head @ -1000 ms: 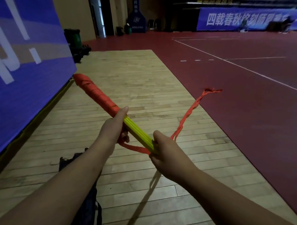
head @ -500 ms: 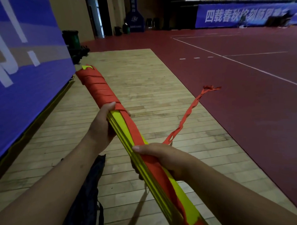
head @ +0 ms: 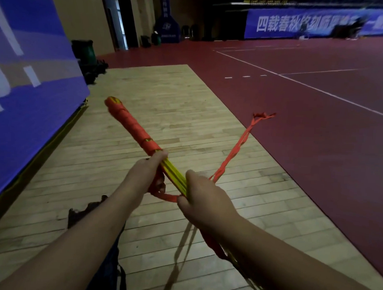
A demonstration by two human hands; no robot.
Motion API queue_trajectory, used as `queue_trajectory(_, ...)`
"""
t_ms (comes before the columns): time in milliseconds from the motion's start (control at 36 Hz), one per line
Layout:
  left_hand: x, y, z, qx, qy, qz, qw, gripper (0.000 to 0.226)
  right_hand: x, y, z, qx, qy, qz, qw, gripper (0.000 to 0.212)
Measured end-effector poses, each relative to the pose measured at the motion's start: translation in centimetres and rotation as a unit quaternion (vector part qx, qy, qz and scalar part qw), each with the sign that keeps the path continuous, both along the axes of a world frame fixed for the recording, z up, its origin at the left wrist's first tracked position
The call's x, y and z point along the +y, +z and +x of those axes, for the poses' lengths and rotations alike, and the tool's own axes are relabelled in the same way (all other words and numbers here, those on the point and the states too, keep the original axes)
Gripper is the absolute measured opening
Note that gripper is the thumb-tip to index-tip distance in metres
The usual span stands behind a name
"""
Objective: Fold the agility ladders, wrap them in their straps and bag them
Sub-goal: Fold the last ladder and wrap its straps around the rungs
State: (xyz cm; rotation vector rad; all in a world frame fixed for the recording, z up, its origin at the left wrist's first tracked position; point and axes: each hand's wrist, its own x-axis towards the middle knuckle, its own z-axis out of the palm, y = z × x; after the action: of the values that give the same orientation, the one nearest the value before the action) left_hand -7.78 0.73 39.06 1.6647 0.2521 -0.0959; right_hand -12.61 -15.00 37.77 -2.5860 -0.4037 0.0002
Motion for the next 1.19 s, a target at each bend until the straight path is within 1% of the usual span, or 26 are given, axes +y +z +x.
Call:
queue_trajectory(28, -0.1, -0.1, -0.1, -0.007, 0.015, -0.011, 1.0, 0.038, 0.0, 0.1, -0.1, 0.028, 0.002, 0.022, 0.999, 0.026)
queue_trajectory(56, -0.1, -0.1, -0.1, -0.013, 0.031, -0.02, 0.999, 0.037, -0.1, 0.2, 0.0, 0.079, 0.004, 0.059, 0.995, 0.031)
queue_trajectory(111, 0.1, 0.0, 0.0, -0.03, 0.064, -0.041, 0.997, 0.037, -0.5, 0.8, 0.2, 0.196, 0.008, 0.126, 0.973, 0.047)
queue_trajectory(167, 0.3, 0.4, 0.3, -0.043, 0.093, -0.069, 0.992, 0.031, -1.1, 1.3, 0.4, 0.269, 0.013, 0.154, 0.951, 0.06)
queue_trajectory(222, 0.7, 0.8, 0.5, -0.047, 0.098, -0.099, 0.989, 0.027, -1.6, 1.3, 0.5, 0.319, 0.026, 0.215, 0.923, 0.059)
queue_trajectory(278, 1.3, 1.0, 0.7, -0.051, 0.084, -0.126, 0.987, 0.031, -1.8, 1.3, 0.4, 0.355, 0.027, 0.267, 0.895, 0.057)
queue_trajectory(306, 1.6, 1.0, 0.7, -0.056, 0.081, -0.137, 0.986, 0.029, -1.9, 1.3, 0.3, 0.363, 0.024, 0.28, 0.888, 0.057)
queue_trajectory(333, 1.8, 1.1, 0.7, -0.064, 0.082, -0.148, 0.983, 0.025, -2.0, 1.3, 0.3, 0.364, 0.022, 0.291, 0.884, 0.051)
queue_trajectory(389, 2.2, 1.3, 0.5, -0.086, 0.091, -0.17, 0.977, 0.024, -2.0, 1.5, 0.3, 0.358, 0.019, 0.311, 0.88, 0.036)
queue_trajectory(444, 2.6, 1.5, 0.5, -0.095, 0.078, -0.185, 0.975, 0.027, -2.1, 1.8, 0.1, 0.333, 0.033, 0.325, 0.884, 0.034)
queue_trajectory(472, 2.7, 1.7, 0.5, -0.09, 0.061, -0.183, 0.977, 0.029, -2.1, 1.9, 0.1, 0.311, 0.043, 0.324, 0.892, 0.034)
queue_trajectory(500, 2.8, 1.8, 0.5, -0.077, 0.042, -0.169, 0.982, 0.032, -2.1, 1.9, 0.0, 0.284, 0.052, 0.313, 0.905, 0.034)
queue_trajectory(556, 3.0, 1.9, 0.6, -0.043, 0.008, -0.101, 0.994, 0.04, -2.1, 1.9, 0.0, 0.224, 0.068, 0.261, 0.937, 0.033)
queue_trajectory(611, 3.0, 2.0, 0.5, 0.0, -0.022, -0.043, 0.999, 0.048, -2.2, 1.5, 0.3, 0.17, 0.055, 0.224, 0.958, 0.028)
queue_trajectory(667, 2.9, 1.7, 0.3, 0.049, -0.055, -0.038, 0.997, 0.055, -2.2, 1.3, 0.6, 0.152, 0.029, 0.225, 0.962, 0.033)
queue_trajectory(722, 2.6, 1.0, 0.0, 0.067, -0.074, -0.046, 0.994, 0.057, -1.8, 1.4, 0.6, 0.142, 0.033, 0.202, 0.969, 0.039)
queue_trajectory(806, 2.1, 0.1, -0.1, 0.046, -0.057, -0.076, 0.994, 0.056, -0.9, 1.0, -0.1, 0.087, 0.04, 0.116, 0.989, 0.035)
queue_trajectory(861, 1.9, -0.1, -0.1, 0.03, -0.037, -0.058, 0.997, 0.053, -0.3, 0.6, -0.8, 0.041, 0.05, 0.091, 0.994, 0.035)
queue_trajectory(944, 1.9, 0.1, 0.0, -0.002, -0.014, -0.052, 0.999, 0.045, 0.3, 0.4, -1.5, 0.01, 0.082, 0.107, 0.991, 0.036)
queue_trajectory(1000, 2.0, 0.4, 0.0, -0.039, -0.004, -0.082, 0.996, 0.038, 0.4, 0.7, -1.5, 0.038, 0.095, 0.14, 0.985, 0.03)
queue_trajectory(1056, 2.1, 0.9, 0.0, -0.077, 0.008, -0.122, 0.99, 0.035, 0.2, 1.1, -1.0, 0.107, 0.07, 0.227, 0.965, 0.031)
queue_trajectory(1111, 2.3, 1.3, -0.1, -0.114, 0.005, -0.144, 0.983, 0.036, -0.2, 1.3, -0.3, 0.209, 0.02, 0.311, 0.927, 0.048)
queue_trajectory(1139, 2.3, 1.5, -0.2, -0.132, -0.004, -0.152, 0.98, 0.037, -0.6, 1.3, 0.0, 0.271, 0.017, 0.344, 0.899, 0.058)
queue_trajectory(1194, 2.0, 1.7, -0.5, -0.158, -0.03, -0.177, 0.971, 0.037, -1.1, 1.1, 0.2, 0.398, 0.063, 0.409, 0.819, 0.068)
